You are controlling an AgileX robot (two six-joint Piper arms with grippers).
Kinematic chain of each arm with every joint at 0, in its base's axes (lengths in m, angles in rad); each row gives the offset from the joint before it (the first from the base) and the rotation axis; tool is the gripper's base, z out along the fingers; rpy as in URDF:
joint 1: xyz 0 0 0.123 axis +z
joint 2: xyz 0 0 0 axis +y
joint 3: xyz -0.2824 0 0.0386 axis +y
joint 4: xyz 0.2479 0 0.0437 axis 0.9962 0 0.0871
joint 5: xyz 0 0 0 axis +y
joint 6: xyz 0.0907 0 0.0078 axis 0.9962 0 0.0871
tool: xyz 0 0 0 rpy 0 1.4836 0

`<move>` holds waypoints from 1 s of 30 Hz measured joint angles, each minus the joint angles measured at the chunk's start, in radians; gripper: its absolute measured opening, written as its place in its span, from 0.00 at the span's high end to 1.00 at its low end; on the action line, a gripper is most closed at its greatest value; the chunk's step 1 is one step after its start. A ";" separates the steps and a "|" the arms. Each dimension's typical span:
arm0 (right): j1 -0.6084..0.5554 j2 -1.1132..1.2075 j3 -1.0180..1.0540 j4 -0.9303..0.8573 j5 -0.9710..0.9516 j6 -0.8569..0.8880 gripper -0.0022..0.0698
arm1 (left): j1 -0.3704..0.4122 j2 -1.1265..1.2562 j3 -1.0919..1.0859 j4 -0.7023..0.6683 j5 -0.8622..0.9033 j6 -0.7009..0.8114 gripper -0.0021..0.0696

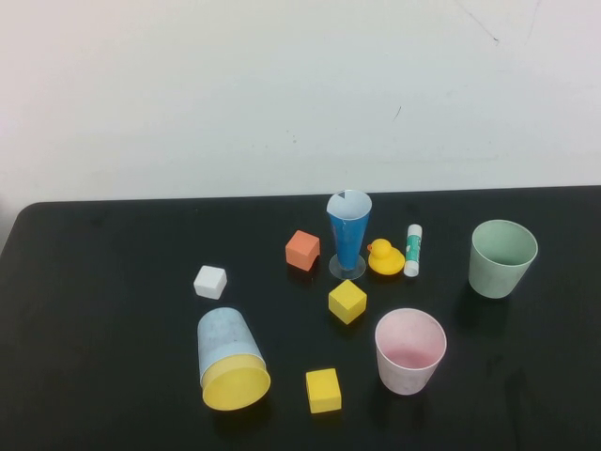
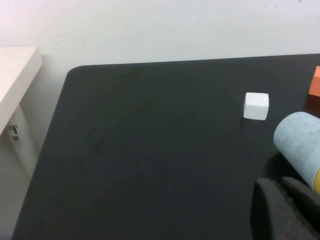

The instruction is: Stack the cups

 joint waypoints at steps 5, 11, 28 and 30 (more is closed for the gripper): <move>0.000 0.000 0.000 -0.007 -0.002 0.000 0.97 | 0.000 0.000 0.000 0.000 0.000 0.000 0.97; -0.008 -0.083 0.024 -0.046 -0.033 -0.004 0.97 | 0.000 0.000 0.000 0.000 0.000 0.000 0.97; -0.047 -0.239 0.260 -0.011 -0.147 0.051 0.97 | -0.006 0.000 0.000 0.005 0.000 0.000 0.97; -0.047 -0.239 0.260 -0.009 -0.147 0.052 0.97 | -0.006 0.000 0.000 0.005 0.000 0.000 0.97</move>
